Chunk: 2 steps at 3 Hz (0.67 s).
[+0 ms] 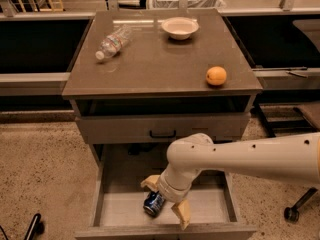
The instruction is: Pick pepsi can from middle drawer and place on counter
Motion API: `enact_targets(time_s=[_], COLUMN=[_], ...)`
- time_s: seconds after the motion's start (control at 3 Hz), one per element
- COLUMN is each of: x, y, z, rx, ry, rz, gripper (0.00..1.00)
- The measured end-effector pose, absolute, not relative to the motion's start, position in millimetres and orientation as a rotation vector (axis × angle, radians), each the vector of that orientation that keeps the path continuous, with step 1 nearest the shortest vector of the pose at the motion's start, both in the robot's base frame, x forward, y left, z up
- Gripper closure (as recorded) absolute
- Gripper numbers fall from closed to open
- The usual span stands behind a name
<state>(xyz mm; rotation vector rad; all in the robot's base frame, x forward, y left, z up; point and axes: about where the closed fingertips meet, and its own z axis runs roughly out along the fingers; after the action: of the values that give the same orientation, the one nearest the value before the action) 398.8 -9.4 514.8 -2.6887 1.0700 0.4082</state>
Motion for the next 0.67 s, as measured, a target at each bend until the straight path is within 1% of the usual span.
enact_targets(time_s=[0.67], x=[439], y=[-35], z=[458], rx=[-2.466], ry=[1.111], rz=[0.478], gripper=[0.00])
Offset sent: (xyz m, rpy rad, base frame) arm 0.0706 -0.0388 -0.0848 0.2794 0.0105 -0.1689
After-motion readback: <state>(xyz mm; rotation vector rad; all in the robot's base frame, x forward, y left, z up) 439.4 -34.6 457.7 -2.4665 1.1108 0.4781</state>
